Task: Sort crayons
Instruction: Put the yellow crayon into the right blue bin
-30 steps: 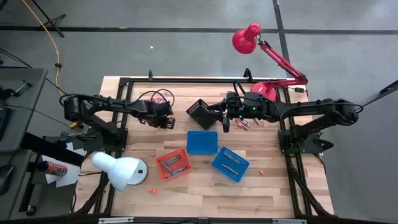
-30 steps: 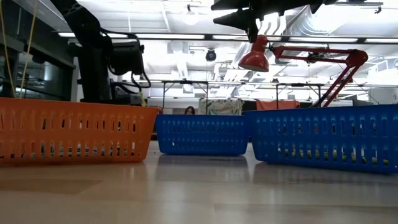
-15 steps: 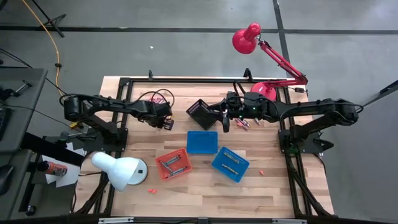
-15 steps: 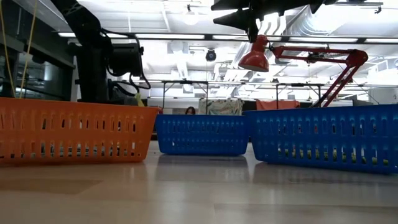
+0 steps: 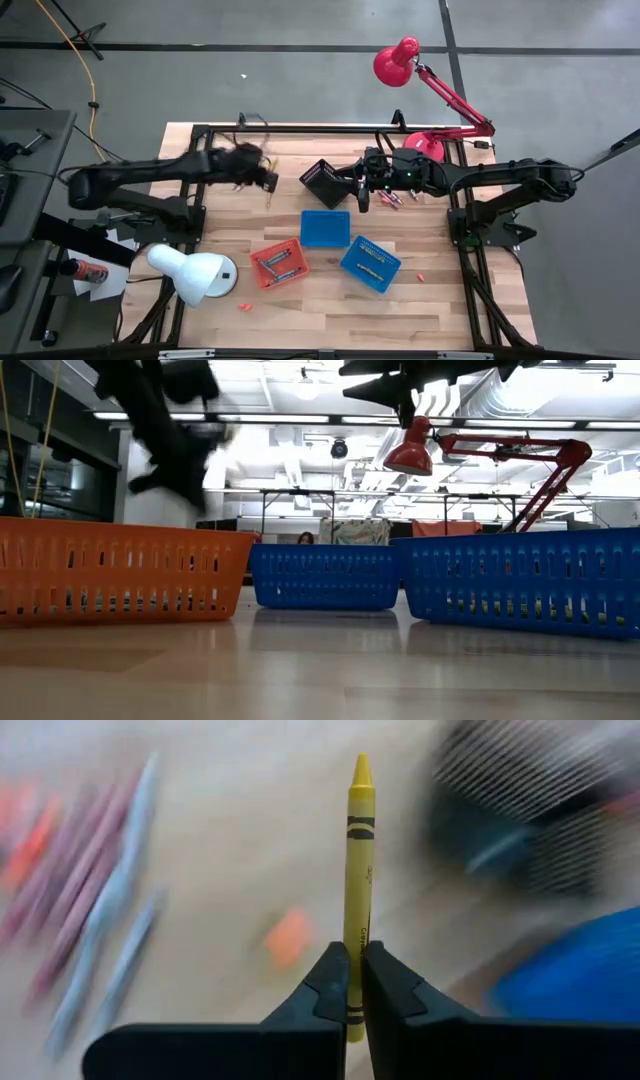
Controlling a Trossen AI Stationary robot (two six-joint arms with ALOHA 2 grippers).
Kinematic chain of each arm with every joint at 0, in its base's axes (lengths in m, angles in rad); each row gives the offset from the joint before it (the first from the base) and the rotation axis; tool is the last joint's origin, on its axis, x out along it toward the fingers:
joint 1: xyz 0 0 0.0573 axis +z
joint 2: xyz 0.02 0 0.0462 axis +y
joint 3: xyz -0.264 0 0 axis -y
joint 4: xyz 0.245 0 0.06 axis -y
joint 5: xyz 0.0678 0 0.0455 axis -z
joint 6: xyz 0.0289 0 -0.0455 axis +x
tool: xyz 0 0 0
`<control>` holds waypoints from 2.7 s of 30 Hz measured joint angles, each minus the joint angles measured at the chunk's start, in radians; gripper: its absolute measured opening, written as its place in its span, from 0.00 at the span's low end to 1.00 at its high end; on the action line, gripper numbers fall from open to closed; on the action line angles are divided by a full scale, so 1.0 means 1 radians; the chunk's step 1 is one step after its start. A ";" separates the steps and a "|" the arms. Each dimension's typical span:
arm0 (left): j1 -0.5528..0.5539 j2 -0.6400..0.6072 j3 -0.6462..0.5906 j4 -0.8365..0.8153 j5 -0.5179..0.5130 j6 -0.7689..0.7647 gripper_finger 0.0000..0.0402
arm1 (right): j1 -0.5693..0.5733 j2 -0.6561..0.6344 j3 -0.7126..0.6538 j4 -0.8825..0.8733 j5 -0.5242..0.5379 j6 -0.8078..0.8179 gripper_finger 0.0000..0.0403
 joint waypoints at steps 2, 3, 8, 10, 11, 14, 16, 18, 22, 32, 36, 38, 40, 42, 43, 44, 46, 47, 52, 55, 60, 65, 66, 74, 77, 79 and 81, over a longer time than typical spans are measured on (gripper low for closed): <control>-0.018 -0.080 0.000 0.159 0.005 0.090 0.00 | 0.000 0.000 0.000 0.006 -0.005 0.003 0.35; -0.030 -0.113 0.000 0.251 0.013 0.132 0.00 | 0.000 0.000 0.000 0.011 -0.005 0.007 0.35; -0.099 -0.209 0.002 0.565 0.032 0.265 0.00 | 0.000 0.000 0.000 0.084 -0.062 0.019 0.35; -0.123 -0.215 0.002 0.622 0.023 0.287 0.00 | 0.000 0.000 0.000 0.105 -0.075 0.012 0.35; -0.132 -0.215 0.001 0.633 0.014 0.291 0.00 | 0.000 0.000 0.000 0.113 -0.075 0.000 0.35; -0.143 -0.207 0.001 0.651 0.003 0.296 0.00 | 0.000 0.000 0.000 0.132 -0.075 -0.026 0.35; -0.149 -0.193 0.001 0.646 0.003 0.289 0.00 | 0.000 0.000 0.000 0.145 -0.075 -0.034 0.35; -0.158 -0.177 0.001 0.647 0.003 0.288 0.00 | -0.001 0.000 0.000 0.155 -0.075 -0.035 0.35; -0.186 -0.117 0.001 0.658 0.005 0.272 0.00 | -0.013 -0.020 0.000 0.192 -0.074 -0.051 0.35; -0.347 0.355 0.157 0.657 0.173 0.349 0.00 | -0.076 -0.154 0.001 0.277 -0.001 -0.083 0.35; -0.391 0.584 0.311 0.656 0.284 0.447 0.00 | -0.089 -0.191 0.001 0.272 0.016 -0.113 0.35; -0.405 0.683 0.394 0.646 0.339 0.512 0.00 | -0.093 -0.200 0.001 0.271 0.029 -0.113 0.35; -0.418 0.766 0.477 0.616 0.377 0.593 0.00 | -0.093 -0.203 0.001 0.268 0.040 -0.113 0.35; -0.426 0.836 0.562 0.568 0.389 0.675 0.00 | -0.093 -0.203 0.001 0.261 0.042 -0.113 0.35; -0.431 0.865 0.601 0.543 0.390 0.713 0.00 | -0.093 -0.203 0.001 0.254 0.043 -0.113 0.35; -0.434 0.889 0.638 0.512 0.391 0.748 0.00 | -0.093 -0.203 0.001 0.246 0.043 -0.113 0.35; -0.438 0.925 0.697 0.479 0.391 0.809 0.00 | -0.093 -0.203 0.001 0.218 0.043 -0.112 0.35; -0.441 0.941 0.723 0.476 0.390 0.834 0.00 | -0.093 -0.203 0.001 0.204 0.043 -0.108 0.35; -0.442 0.964 0.765 0.466 0.388 0.922 0.00 | -0.093 -0.203 0.001 0.166 0.043 -0.085 0.35; -0.442 0.964 0.765 0.461 0.380 0.931 0.00 | -0.093 -0.203 0.001 0.168 0.043 -0.084 0.35; -0.441 0.963 0.765 0.440 0.381 0.904 0.08 | -0.093 -0.203 0.001 0.170 0.043 -0.086 0.35; -0.437 0.948 0.769 0.364 0.379 0.872 0.22 | -0.093 -0.203 0.001 0.172 0.044 -0.087 0.35; -0.435 0.937 0.771 0.326 0.378 0.872 0.25 | -0.093 -0.203 0.001 0.173 0.044 -0.088 0.35; -0.335 0.799 0.802 -0.013 0.378 0.877 0.36 | -0.093 -0.203 0.001 0.174 0.044 -0.106 0.35; -0.263 0.693 0.749 -0.044 0.377 0.824 0.36 | -0.093 -0.203 0.001 0.173 0.045 -0.114 0.35; -0.219 0.601 0.689 -0.026 0.373 0.784 0.36 | -0.093 -0.203 0.001 0.173 0.045 -0.114 0.35; -0.185 0.494 0.608 0.059 0.374 0.742 0.36 | -0.093 -0.203 0.001 0.172 0.045 -0.114 0.35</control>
